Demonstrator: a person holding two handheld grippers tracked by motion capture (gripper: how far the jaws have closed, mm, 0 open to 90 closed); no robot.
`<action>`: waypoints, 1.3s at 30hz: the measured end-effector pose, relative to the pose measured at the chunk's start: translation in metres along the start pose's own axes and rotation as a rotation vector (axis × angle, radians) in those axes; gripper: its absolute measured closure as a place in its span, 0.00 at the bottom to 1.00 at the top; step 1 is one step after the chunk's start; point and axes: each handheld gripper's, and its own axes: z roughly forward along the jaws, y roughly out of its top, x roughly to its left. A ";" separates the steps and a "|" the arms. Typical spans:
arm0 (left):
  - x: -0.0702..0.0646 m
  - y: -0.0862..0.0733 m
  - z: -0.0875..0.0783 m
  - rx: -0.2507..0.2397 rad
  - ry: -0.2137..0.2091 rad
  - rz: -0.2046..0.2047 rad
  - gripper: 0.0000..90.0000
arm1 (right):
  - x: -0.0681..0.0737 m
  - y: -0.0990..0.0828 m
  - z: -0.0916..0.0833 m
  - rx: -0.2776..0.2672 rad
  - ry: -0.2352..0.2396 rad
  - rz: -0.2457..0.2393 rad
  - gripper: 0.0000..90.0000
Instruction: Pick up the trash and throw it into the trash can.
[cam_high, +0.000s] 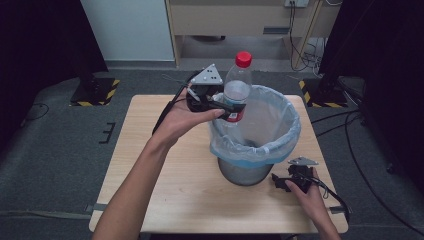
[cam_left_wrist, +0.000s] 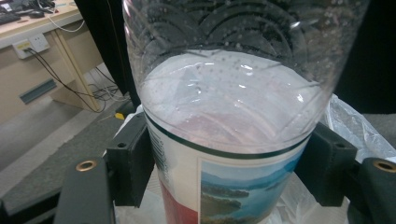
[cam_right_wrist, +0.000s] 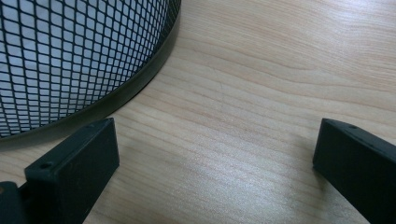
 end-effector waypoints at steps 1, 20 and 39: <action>0.001 -0.002 0.001 0.002 0.001 -0.003 0.32 | 0.000 0.000 0.000 0.000 0.000 0.000 0.01; -0.002 -0.017 0.018 0.040 -0.007 -0.005 0.31 | 0.000 0.000 0.000 0.003 0.000 0.003 0.01; -0.004 -0.023 0.027 0.095 0.012 0.013 0.27 | 0.000 0.000 0.000 0.003 0.001 0.004 0.01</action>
